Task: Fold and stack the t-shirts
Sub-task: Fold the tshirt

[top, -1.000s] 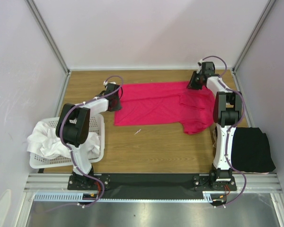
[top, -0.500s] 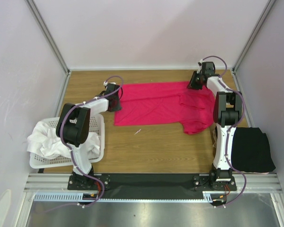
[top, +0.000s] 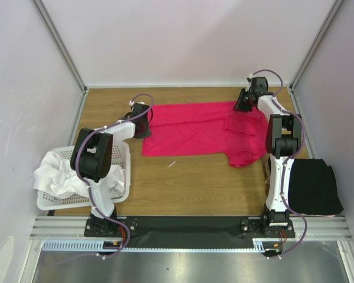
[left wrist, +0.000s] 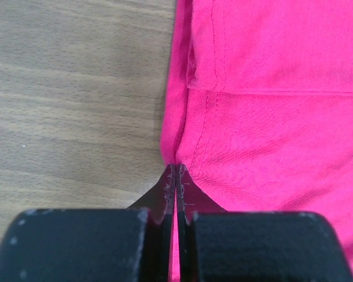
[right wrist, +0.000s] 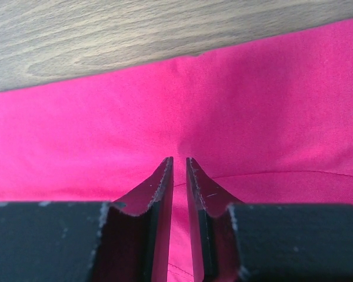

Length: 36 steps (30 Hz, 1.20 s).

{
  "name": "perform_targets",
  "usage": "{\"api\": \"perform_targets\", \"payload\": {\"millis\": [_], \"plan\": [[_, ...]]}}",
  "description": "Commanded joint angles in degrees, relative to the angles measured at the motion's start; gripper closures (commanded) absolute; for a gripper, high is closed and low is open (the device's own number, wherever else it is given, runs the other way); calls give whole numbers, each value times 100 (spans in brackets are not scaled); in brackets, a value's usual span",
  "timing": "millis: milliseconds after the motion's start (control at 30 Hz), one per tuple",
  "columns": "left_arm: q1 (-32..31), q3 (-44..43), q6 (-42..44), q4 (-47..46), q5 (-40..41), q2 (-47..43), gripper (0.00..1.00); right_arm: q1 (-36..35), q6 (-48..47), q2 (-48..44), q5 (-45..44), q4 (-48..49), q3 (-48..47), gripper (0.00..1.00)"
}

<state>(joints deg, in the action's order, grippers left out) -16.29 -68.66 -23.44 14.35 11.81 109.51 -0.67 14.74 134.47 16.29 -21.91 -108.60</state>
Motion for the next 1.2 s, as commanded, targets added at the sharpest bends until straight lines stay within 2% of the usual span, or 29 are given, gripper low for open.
{"api": "perform_targets", "payload": {"millis": [0, 267, 633, 733, 800, 900, 967, 1000, 1167], "plan": [[83, -191, 85, 24, 102, -9, 99, -4, -24, -35, -91, 152, -48, 80], [109, 10, 15, 50, 559, -299, 100, 5, -42, 8, -276, 73, -100, 82], [127, 90, -64, 68, 612, -325, 99, 5, -68, -18, -215, 38, -100, 83], [127, 72, 41, -28, 471, -343, 88, -12, -94, -88, -118, 55, -100, 82], [127, 29, 50, -11, 488, -360, 85, -30, -130, -149, -56, 12, -170, 81], [127, -50, 94, 67, 532, -395, 73, -39, -147, -229, -30, -164, -346, 78], [127, -182, 129, 138, 524, -431, 71, -39, -156, -290, -12, -348, -460, 74], [127, -200, 182, 173, 515, -535, 66, -30, -173, -395, -4, -410, -556, 72], [22, -419, 340, 182, 375, -931, 54, 5, -165, -1036, -152, -769, -522, 48]]}}
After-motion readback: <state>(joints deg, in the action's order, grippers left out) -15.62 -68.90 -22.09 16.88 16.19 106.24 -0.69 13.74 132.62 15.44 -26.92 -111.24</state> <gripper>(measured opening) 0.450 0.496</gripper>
